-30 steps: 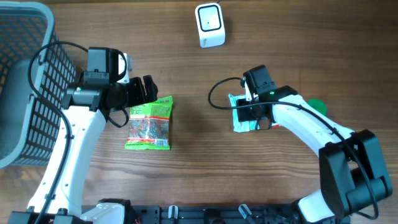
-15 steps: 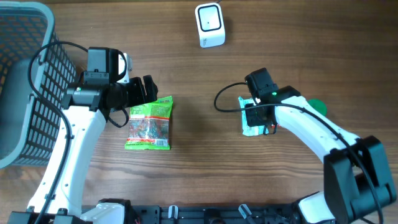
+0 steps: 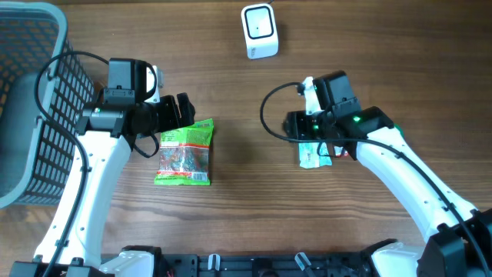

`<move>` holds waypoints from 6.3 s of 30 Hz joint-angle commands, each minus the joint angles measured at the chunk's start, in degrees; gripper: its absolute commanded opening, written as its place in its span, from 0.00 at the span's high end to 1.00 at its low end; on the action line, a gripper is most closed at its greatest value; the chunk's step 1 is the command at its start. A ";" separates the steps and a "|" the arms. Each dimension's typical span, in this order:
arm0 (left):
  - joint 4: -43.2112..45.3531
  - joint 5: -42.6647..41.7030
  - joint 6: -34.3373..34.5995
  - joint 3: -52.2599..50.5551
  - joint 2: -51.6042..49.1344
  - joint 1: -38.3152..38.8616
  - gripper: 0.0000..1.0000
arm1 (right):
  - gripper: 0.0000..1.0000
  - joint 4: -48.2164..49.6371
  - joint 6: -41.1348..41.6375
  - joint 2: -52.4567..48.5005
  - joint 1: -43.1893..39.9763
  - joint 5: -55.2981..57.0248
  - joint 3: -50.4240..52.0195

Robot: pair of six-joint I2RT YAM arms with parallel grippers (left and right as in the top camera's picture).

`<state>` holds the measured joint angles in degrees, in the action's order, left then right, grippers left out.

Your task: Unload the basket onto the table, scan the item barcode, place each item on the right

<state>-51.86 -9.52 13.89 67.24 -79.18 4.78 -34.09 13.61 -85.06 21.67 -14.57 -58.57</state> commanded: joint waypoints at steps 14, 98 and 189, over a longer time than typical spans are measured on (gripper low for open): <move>0.11 -0.46 0.28 0.20 -0.07 0.26 0.00 | 0.10 1.60 0.07 0.42 0.20 -12.26 -0.94; 15.93 -3.54 6.34 -15.58 -21.44 10.69 0.96 | 0.12 3.26 3.30 -13.38 0.33 -24.55 0.20; 16.50 -2.67 6.25 -19.56 -14.34 5.03 0.96 | 0.18 21.24 26.88 -21.46 11.76 -18.23 5.44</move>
<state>-37.28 -10.66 20.88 49.34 -91.77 9.82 -12.93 39.90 -105.54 33.30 -33.85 -54.43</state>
